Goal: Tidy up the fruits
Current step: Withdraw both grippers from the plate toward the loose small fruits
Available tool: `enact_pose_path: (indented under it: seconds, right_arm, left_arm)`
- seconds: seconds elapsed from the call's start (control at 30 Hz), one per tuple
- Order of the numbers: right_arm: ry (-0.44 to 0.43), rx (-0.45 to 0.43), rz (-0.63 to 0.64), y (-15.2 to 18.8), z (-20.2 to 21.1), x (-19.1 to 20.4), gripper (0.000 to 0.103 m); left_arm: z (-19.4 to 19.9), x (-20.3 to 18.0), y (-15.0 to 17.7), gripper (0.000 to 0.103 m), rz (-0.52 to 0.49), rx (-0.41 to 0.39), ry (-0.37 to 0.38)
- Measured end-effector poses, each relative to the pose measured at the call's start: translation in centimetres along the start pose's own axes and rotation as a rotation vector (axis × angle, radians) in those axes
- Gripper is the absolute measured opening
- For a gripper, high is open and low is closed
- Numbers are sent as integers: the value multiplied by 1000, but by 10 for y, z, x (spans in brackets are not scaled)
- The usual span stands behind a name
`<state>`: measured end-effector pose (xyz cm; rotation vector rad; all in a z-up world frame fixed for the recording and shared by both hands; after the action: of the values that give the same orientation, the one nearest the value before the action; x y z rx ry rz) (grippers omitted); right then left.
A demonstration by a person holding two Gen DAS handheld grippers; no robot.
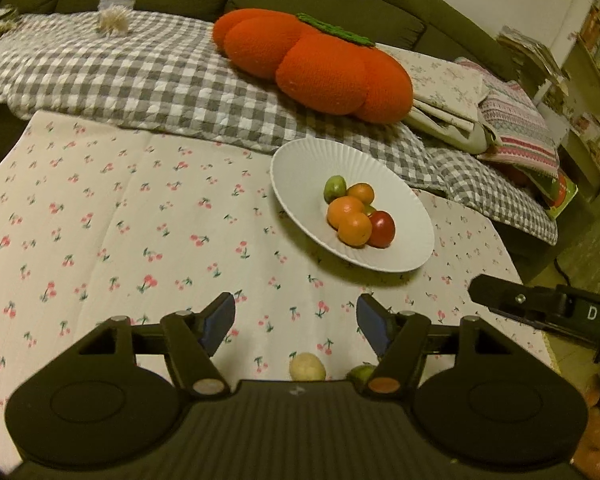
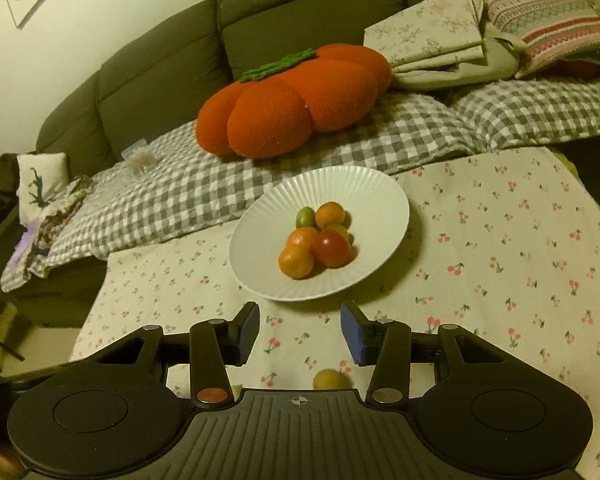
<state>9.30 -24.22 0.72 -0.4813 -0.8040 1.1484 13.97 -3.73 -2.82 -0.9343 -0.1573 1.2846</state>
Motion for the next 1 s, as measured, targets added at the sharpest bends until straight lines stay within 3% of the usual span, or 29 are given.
enact_pose_path:
  seconds: [0.27,0.8,1.0]
  right_arm:
    - [24,11,-91,8,7,-23,44]
    - [20,62,-32,20,-4,-15,44]
    - [26,112,-28,29,-14,-15,44]
  left_arm:
    - [4,14,9,67,59,7,-8]
    - [-25,0,33,65,61,81,17]
    - [-36,-6,40,57,42,102,11]
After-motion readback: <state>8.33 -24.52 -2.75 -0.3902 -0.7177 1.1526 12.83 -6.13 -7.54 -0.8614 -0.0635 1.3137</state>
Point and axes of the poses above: each gripper's, at about its wrist camera, not at the fingertips, and z roughly against the way its jaws point, x to its left, y to its underside, the point moved 7 cm from there along -z, roughly the way its jaws point, and after that the axes turned 3 degrees about y, right-handed, at the moved point
